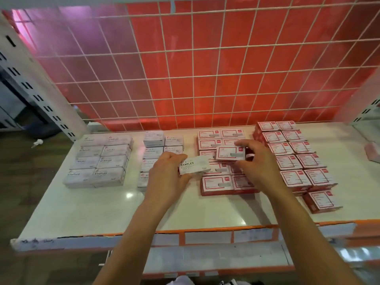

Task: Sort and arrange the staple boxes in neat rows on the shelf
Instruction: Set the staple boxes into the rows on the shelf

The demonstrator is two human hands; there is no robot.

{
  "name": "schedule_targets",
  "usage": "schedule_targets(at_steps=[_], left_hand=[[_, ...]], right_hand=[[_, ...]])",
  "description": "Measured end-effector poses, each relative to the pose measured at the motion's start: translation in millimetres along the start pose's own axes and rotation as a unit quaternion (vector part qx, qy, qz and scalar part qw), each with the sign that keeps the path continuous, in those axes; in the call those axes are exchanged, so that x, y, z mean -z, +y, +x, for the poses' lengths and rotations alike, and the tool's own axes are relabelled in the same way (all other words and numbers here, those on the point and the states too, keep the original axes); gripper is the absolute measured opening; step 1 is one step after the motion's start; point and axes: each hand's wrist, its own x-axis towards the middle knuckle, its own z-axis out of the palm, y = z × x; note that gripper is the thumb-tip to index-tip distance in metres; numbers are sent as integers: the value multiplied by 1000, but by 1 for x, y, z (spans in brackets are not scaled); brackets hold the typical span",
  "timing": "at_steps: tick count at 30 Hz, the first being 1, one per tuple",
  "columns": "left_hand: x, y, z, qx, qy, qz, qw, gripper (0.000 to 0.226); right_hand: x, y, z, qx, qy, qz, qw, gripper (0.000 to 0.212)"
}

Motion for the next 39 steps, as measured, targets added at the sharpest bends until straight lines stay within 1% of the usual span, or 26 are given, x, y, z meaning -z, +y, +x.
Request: schedule_targets(at_steps=[6,9,11,13,17,21,24,27,29,34,39], left_hand=[[0,3,8,-32,-16,7,999,50],[-4,8,9,-38,-19,-6,999,48],[-6,13,10,-40,-14,-11,999,49],[-8,18,10,-37,-9,-16,999,50],[-11,28,15,-31,-6,-7,999,50],[-15,37,21,-9,2,-6,1000,53],[-17,41,22,-5,4,-5,1000,52],[-19,43,22,3,8,5,1000,51],[-19,44,23,8,14,7,1000,50],[-18,45,24,19,19,29,999,53],[-19,45,24,23,23,26,999,53]], right_hand=[[4,-12,42,-12,23,-5,1000,50],[7,-15,60,-23,8,-10,1000,50],[8,-18,73,-18,-6,-50,999,48],[8,-20,83,4,-26,-98,995,45],[8,-19,97,51,-65,-211,974,31],[9,-17,103,46,-124,-269,954,34],[15,-17,105,64,-158,-278,945,34],[18,-14,109,87,-166,-278,942,27],[19,-14,109,95,-170,-275,941,26],[23,-14,108,103,-183,-272,939,39],[22,-10,111,101,-188,-270,939,44]])
